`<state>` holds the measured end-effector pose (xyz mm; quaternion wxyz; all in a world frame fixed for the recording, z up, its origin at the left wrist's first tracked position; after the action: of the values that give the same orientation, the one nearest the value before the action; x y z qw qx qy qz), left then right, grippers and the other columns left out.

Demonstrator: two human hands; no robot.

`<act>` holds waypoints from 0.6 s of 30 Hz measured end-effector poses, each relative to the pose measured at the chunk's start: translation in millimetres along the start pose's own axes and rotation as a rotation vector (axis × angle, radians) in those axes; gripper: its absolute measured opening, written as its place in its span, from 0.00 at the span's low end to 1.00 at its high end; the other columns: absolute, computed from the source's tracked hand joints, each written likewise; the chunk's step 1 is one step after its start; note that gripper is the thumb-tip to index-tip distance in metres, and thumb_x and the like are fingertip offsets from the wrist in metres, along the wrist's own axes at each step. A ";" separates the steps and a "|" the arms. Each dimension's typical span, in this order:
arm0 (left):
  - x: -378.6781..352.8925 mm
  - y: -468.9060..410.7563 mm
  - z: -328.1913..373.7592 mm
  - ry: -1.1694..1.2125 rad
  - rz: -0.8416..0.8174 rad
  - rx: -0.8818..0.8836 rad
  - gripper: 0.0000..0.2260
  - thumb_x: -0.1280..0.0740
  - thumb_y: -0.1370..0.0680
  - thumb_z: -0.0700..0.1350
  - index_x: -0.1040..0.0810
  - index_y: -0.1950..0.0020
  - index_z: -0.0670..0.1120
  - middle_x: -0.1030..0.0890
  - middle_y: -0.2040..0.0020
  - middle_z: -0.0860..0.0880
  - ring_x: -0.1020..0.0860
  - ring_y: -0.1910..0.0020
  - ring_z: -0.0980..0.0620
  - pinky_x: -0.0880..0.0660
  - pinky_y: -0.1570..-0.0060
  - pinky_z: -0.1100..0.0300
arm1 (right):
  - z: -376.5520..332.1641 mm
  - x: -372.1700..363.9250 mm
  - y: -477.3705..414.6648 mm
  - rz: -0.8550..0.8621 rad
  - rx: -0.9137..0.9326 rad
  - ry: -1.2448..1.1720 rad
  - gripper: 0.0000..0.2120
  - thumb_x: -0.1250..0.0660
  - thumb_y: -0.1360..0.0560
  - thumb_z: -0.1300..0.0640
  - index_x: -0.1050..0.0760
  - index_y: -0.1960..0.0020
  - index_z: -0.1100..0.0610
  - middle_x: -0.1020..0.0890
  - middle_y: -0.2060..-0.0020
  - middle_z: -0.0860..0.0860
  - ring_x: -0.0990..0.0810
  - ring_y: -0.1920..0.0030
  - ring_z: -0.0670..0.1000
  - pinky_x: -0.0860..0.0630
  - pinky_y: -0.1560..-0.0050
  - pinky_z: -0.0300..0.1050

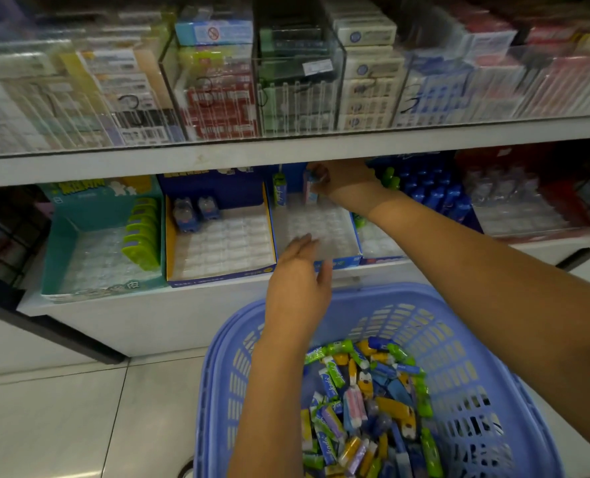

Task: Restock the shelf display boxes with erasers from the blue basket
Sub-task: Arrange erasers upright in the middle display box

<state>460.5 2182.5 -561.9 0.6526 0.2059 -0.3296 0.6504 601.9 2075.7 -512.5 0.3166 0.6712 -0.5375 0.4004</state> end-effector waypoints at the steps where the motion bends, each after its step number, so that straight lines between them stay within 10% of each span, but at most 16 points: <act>1: 3.1 4.8 2.8 0.073 0.099 -0.034 0.15 0.39 0.19 0.45 0.25 0.34 0.43 0.25 0.34 0.48 0.28 0.35 0.52 0.34 0.39 0.68 | -4.0 4.3 9.7 0.036 0.015 -0.008 0.14 0.36 0.23 0.59 0.26 0.39 0.63 0.21 0.46 0.58 0.24 0.43 0.56 0.31 0.47 0.40; 6: -20.6 17.0 -7.9 0.096 -0.022 0.045 0.15 0.40 0.20 0.48 0.22 0.61 0.42 0.20 0.66 0.42 0.23 0.66 0.44 0.27 0.65 0.50 | 10.0 3.0 105.1 -0.053 -0.031 -0.264 0.05 0.29 0.27 0.54 0.22 0.57 0.56 0.19 0.67 0.49 0.19 0.68 0.46 0.20 0.59 0.43; 14: -145.8 91.2 -69.0 -0.180 -0.771 0.296 0.10 0.41 0.22 0.37 0.21 0.49 0.35 0.20 0.49 0.35 0.22 0.48 0.39 0.27 0.54 0.52 | 110.1 -139.8 215.4 -0.658 -0.353 0.029 0.13 0.36 0.23 0.57 0.20 0.46 0.65 0.19 0.47 0.63 0.21 0.46 0.61 0.25 0.44 0.53; 18: -181.7 122.3 -88.3 -0.228 -0.882 0.369 0.11 0.36 0.23 0.43 0.21 0.44 0.38 0.19 0.46 0.39 0.21 0.45 0.41 0.26 0.48 0.54 | 134.3 -188.6 227.2 -0.774 -0.402 0.143 0.13 0.42 0.24 0.67 0.22 0.45 0.70 0.22 0.46 0.68 0.23 0.56 0.59 0.24 0.55 0.48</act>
<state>365.9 2122.9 -770.0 0.7783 0.5078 -0.1598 0.3330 387.7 1998.6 -743.6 0.6040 0.7187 -0.2903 0.1853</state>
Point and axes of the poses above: each hand's wrist, its own y-axis away from the middle knuckle, its own x-axis out of the back of the hand, z = x × y, the point moved 2 cm from there along -y, towards the middle knuckle
